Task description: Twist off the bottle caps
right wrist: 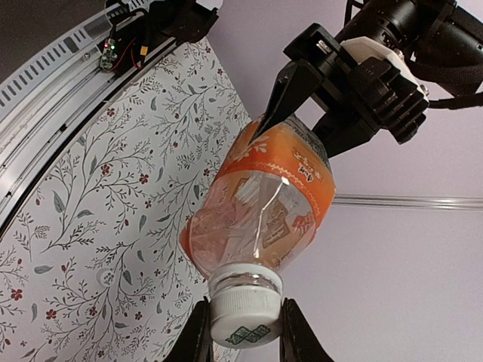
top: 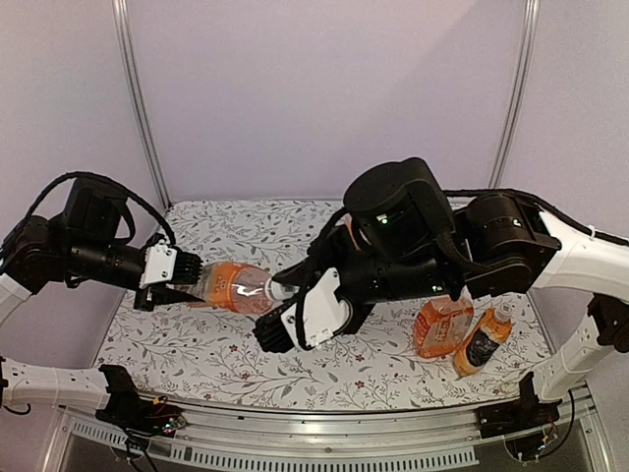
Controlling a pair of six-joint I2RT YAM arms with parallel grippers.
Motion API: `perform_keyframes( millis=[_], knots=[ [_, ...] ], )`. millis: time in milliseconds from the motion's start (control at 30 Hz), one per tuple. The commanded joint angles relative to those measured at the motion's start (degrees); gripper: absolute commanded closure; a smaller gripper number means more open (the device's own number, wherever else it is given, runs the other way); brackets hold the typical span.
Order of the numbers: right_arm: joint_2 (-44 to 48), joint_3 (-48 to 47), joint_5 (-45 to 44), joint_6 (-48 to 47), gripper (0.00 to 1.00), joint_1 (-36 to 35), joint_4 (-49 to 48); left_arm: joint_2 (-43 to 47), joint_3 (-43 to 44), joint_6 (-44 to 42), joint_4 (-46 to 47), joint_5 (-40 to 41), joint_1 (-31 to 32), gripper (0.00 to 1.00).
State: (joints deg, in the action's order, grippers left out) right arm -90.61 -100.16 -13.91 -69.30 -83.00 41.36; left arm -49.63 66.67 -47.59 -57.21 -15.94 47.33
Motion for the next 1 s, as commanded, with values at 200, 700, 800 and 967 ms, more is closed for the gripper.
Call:
perform_keyframes(
  millis=[200, 700, 800, 967],
  knots=[
    [6.4, 5.1, 2.3, 3.8, 1.0, 3.9, 1.3, 1.7, 1.0, 2.4, -4.8, -0.9, -0.3, 0.78],
    [-0.3, 2.9, 0.9, -12.7, 1.0, 1.7, -2.9, -1.3, 4.0, 4.7, -7.8, -8.2, -0.4, 0.79],
    [-2.1, 3.5, -0.4, -17.8, 1.0, 0.9, -5.2, -1.2, 3.6, 5.0, -8.2, -9.4, -0.4, 0.8],
    [-1.9, 4.6, 1.1, -22.2, 1.0, 0.5, -9.8, -1.1, 3.1, 5.0, -8.2, -9.9, -0.4, 0.81]
  ],
)
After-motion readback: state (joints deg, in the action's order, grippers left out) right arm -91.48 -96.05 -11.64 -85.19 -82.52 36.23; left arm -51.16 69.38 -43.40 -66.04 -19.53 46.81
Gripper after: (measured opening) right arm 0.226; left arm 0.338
